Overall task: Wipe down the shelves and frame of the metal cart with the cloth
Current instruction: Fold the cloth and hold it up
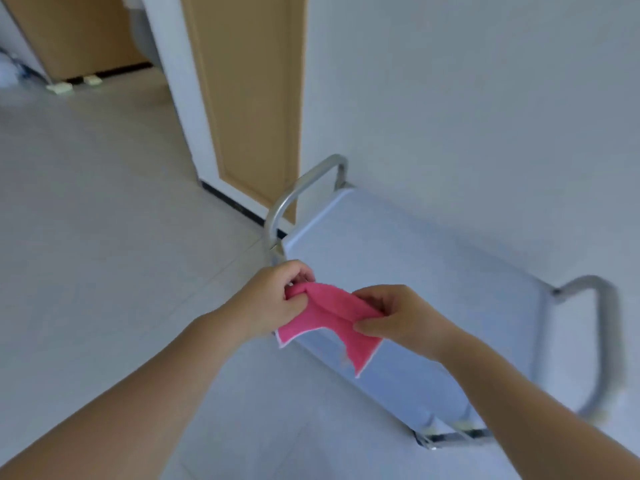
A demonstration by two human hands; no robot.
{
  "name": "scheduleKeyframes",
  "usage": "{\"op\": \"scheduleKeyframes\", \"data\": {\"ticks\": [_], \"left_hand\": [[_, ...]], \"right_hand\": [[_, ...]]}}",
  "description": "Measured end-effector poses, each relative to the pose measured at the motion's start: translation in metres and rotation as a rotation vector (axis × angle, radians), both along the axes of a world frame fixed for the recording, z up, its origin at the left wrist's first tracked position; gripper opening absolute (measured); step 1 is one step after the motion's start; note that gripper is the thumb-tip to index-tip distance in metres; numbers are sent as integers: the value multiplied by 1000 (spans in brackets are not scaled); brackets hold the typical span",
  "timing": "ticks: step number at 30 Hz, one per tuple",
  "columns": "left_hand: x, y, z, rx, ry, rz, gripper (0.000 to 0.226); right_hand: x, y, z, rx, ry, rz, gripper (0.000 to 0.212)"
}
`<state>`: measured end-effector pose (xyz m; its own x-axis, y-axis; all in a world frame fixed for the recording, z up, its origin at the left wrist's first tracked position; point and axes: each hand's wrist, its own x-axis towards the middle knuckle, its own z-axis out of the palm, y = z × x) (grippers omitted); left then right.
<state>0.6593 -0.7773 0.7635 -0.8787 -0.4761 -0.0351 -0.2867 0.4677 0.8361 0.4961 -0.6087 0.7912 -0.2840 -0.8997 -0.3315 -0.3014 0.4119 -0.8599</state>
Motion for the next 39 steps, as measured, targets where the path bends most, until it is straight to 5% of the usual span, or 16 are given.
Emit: {"op": "scheduleKeyframes", "data": {"ticks": [5, 11, 21, 28, 35, 39], "left_hand": [[-90, 97, 76, -86, 1, -199, 12], [-230, 279, 90, -37, -59, -459, 18], [-395, 557, 26, 643, -261, -578, 25], [-482, 634, -52, 578, -253, -410, 14], [-550, 690, -125, 586, -370, -468, 35], [-576, 717, -171, 521, -421, -552, 33]], "right_hand": [[-54, 136, 61, -37, 155, -165, 52], [-131, 353, 69, -179, 175, -646, 17], [-246, 619, 34, -112, 97, -1358, 8], [-315, 706, -23, 74, -90, -1436, 52], [-374, 747, -103, 312, 128, -1488, 23], [-406, 772, -151, 357, 118, -1414, 27]]}}
